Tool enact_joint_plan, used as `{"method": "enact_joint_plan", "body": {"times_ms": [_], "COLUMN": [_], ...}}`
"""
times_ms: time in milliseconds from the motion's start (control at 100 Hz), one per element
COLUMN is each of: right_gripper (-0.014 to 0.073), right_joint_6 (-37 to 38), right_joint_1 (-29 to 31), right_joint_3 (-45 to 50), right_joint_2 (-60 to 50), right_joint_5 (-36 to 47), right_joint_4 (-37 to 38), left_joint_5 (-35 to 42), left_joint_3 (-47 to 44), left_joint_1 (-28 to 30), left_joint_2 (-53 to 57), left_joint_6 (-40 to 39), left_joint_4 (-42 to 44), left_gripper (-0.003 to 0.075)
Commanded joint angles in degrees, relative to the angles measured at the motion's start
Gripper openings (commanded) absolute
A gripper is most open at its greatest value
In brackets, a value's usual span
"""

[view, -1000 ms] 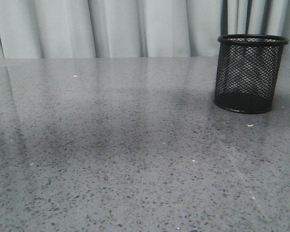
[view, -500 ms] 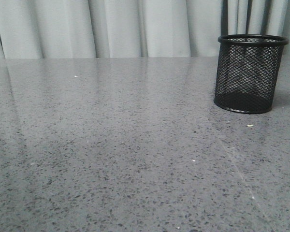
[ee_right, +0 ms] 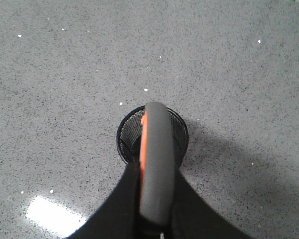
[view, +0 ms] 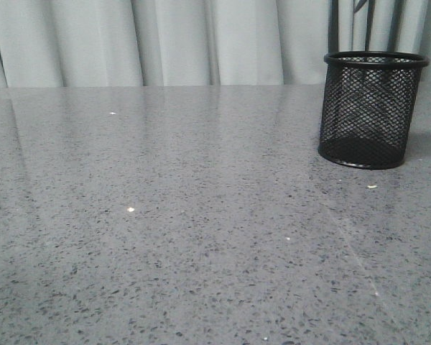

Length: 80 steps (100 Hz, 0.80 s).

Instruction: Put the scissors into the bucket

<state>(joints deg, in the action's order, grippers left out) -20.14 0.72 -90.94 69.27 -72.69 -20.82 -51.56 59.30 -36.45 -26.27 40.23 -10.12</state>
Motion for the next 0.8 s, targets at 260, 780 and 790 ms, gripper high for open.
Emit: {"method": "enact_joint_plan", "body": {"times_ms": [260, 780, 790], "right_gripper": [-0.0064, -0.0064, -0.0064], "right_joint_6": [2.94, 2.88, 2.88], "right_joint_1": [-2.34, -3.72, -3.72], "right_joint_3": [3.31, 6.8, 6.8], "right_joint_2": [-3.25, 4.19, 4.59], "right_joint_5": [-1.57, -1.47, -1.35], "right_joint_4": [3.28, 3.66, 3.66], "left_joint_5": [7.59, 9.13, 9.13], "left_joint_3": [0.71, -0.16, -0.16], "left_joint_1": [-0.37, -0.37, -0.37], "left_joint_2": [0.0, 0.0, 0.0], "left_joint_6": [-0.67, -0.67, -0.67], "left_joint_4": [-0.62, -0.62, -0.62], "left_gripper": [0.0153, 0.0153, 0.0153]}}
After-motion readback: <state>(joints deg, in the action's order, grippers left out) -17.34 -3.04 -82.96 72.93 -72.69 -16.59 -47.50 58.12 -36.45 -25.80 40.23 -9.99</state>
